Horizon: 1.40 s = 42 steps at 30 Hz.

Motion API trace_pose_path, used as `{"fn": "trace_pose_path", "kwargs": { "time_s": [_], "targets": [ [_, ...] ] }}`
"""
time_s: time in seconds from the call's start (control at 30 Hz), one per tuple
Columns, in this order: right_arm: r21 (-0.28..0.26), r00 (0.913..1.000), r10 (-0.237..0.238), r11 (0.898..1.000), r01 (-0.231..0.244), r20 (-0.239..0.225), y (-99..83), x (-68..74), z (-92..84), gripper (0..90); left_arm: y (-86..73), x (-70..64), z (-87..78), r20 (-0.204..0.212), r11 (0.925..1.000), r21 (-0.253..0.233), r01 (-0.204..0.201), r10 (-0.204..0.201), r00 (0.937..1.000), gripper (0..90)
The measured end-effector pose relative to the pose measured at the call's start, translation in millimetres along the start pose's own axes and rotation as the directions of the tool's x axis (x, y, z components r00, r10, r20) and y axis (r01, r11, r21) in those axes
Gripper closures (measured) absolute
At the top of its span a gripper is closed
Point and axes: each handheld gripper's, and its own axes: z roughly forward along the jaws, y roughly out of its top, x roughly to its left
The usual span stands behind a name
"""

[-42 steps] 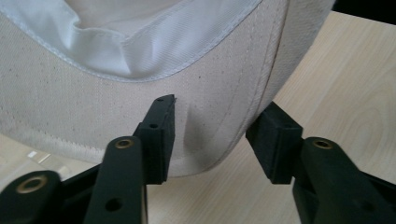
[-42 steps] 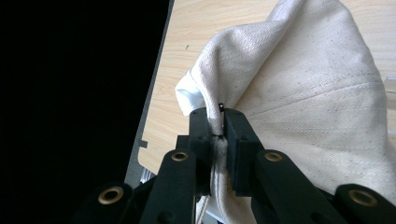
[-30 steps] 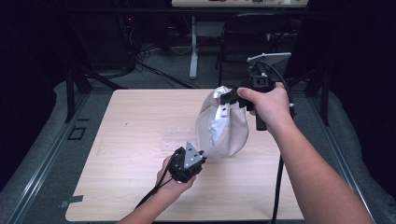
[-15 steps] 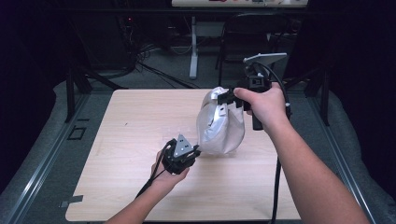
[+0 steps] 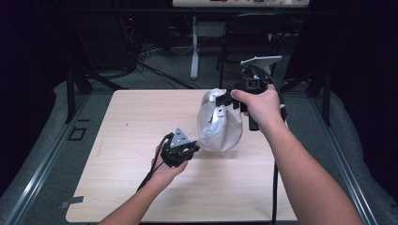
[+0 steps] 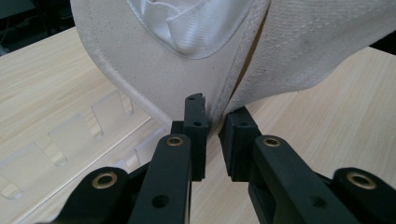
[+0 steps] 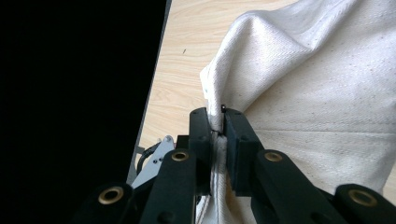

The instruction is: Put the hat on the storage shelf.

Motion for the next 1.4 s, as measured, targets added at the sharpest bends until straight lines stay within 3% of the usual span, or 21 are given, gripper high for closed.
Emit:
{"fn": "trace_pose_path", "kwargs": {
  "time_s": [0.57,0.8,1.13,1.4],
  "targets": [
    [0.012,1.0,0.009,1.0,-0.009,-0.001,-0.2,-6.3,12.4,82.4,-5.8,13.8,7.2,0.036,0.9992,0.013,0.039,-0.039,0.9986,82.3],
    [0.032,0.9999,0.013,0.999,-0.013,0.003,-0.9,-9.4,21.3,82.4,-13.8,11.3,7.6,-0.01,0.9977,0.025,0.063,-0.063,0.998,84.0],
    [0.03,0.9999,0.012,0.999,-0.012,0.009,-2.4,-13.4,28.6,82.3,-17.1,9.3,9.2,-0.038,0.994,0.032,0.105,-0.104,0.9939,84.3],
    [0.046,0.9996,0.012,0.999,-0.013,0.025,-2.2,-19.2,37.8,82.3,-20.3,13.4,12.6,-0.049,0.9861,0.092,0.139,-0.135,0.9897,85.1]
  ]
}}
